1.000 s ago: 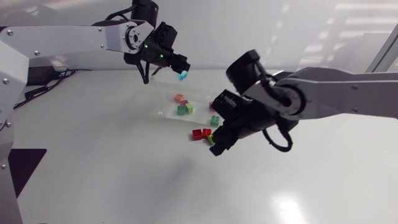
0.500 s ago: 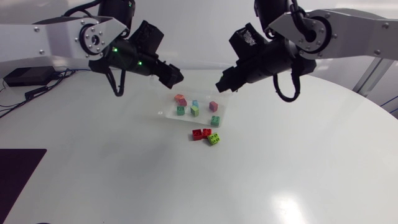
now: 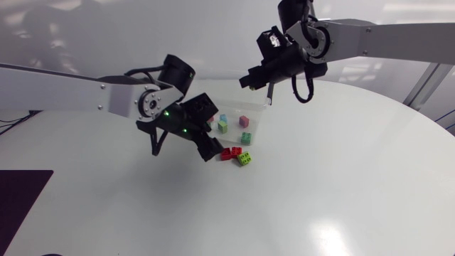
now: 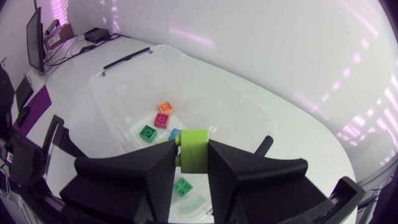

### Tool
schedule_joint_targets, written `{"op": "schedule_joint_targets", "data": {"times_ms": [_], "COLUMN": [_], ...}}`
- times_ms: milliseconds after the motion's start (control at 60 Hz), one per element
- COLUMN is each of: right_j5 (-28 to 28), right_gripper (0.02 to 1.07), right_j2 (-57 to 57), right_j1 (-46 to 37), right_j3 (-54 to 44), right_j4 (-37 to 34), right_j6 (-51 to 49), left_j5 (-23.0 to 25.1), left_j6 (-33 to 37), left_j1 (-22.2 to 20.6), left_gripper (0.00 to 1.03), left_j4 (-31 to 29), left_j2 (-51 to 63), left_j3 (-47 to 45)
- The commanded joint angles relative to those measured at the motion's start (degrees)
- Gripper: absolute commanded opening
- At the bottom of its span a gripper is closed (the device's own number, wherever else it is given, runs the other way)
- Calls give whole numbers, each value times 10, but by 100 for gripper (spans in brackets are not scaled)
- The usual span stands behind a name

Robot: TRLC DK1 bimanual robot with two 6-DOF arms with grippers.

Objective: Place the duplo bricks in the container

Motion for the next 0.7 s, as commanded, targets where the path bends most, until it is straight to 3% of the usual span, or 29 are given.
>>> {"op": "schedule_joint_targets", "data": {"times_ms": [0,150,217,333,500,683], "right_j5": [-2,1,1,-2,-17,-41], "right_gripper": [28,89,101,102,102,102], "right_j2": [38,56,49,2,-124,-227], "right_j1": [-7,-3,-2,-1,5,5], "right_j3": [29,43,34,-25,-202,-332], "right_j4": [8,8,8,26,63,78], "right_j6": [18,21,21,17,-8,-17], "left_j5": [1,-5,-13,-21,-30,-32], "left_j6": [31,46,52,61,77,84], "left_j1": [-6,-9,-10,-11,-12,-11], "left_gripper": [95,91,91,91,91,91], "left_j4": [3,2,1,-1,-18,-34], "left_j2": [44,85,100,126,164,193], "left_j3": [17,40,55,77,113,147]}}
